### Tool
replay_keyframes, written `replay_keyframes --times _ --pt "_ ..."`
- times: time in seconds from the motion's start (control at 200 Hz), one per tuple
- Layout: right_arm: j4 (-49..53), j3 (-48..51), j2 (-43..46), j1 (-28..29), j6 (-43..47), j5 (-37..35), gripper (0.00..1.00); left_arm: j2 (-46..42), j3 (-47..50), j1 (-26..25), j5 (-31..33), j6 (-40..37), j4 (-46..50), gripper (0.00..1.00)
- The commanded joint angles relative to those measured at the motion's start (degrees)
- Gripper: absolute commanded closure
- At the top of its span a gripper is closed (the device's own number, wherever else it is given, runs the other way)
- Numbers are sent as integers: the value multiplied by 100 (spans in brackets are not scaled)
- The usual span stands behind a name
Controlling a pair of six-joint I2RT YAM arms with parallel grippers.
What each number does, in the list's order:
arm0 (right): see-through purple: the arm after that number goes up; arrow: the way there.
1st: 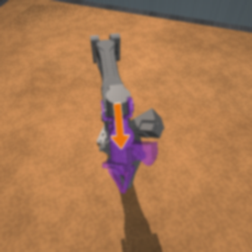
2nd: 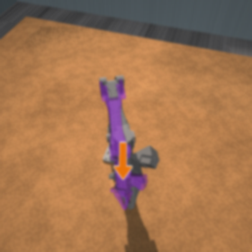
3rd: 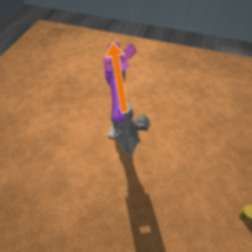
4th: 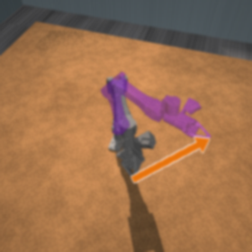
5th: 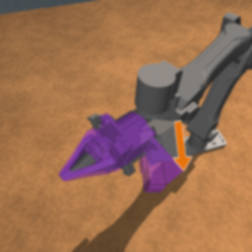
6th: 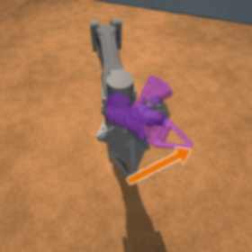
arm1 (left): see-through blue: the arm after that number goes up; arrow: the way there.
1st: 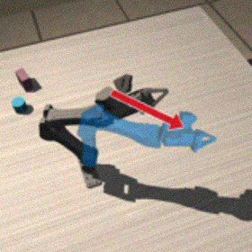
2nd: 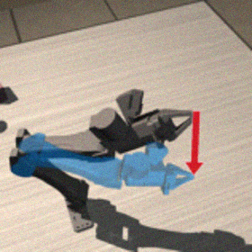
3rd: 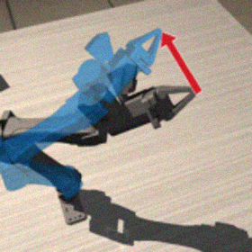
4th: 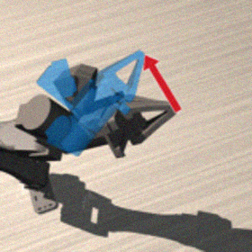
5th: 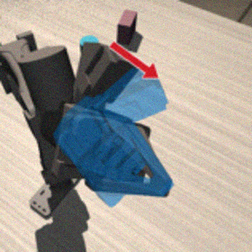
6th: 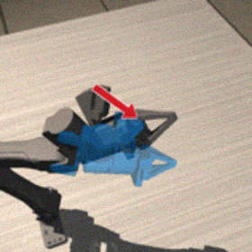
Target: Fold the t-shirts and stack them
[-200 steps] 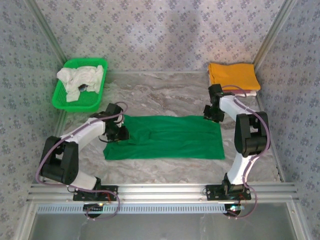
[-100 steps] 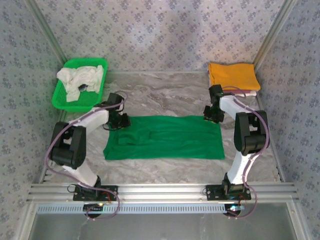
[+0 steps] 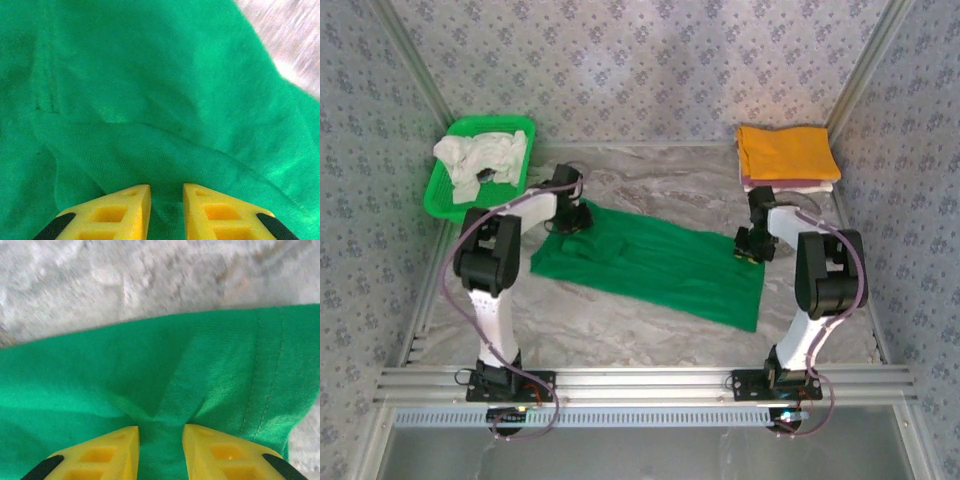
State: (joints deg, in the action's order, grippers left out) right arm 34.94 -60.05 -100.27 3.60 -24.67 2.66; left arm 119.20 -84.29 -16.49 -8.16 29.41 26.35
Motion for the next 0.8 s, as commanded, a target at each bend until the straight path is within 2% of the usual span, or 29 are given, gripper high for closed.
replay_keyframes --times 0.0,0.13,0.26,0.355,0.43,0.49,0.55,0.69,0.795 --pt "126 559 364 97 -386 197 67 991 -1235 17 -97 -378 192 76" --pt "122 1134 927 498 -845 253 67 2050 -3312 -76 -362 -541 770 75" --pt "89 1643 1474 1323 -1638 156 66 3008 -5241 -194 -420 -666 1530 75" --pt "-196 2025 1744 1888 -2287 161 65 3355 -6089 -225 -423 -730 1854 75" --pt "-229 2044 1884 2149 -2531 99 65 3250 -6278 -182 -253 -770 2042 75" --pt "-89 1854 1998 2230 -2528 -74 64 2873 -6019 -115 -62 -796 2067 75" --pt "144 1580 2084 2230 -2403 -220 63 2169 -5255 -42 75 -803 1774 73" --pt "573 644 2028 2217 -1852 -534 58 -190 -2179 159 228 -479 189 68" --pt "550 -146 1565 2226 -1366 -680 56 -1474 -337 181 380 -150 -329 69"
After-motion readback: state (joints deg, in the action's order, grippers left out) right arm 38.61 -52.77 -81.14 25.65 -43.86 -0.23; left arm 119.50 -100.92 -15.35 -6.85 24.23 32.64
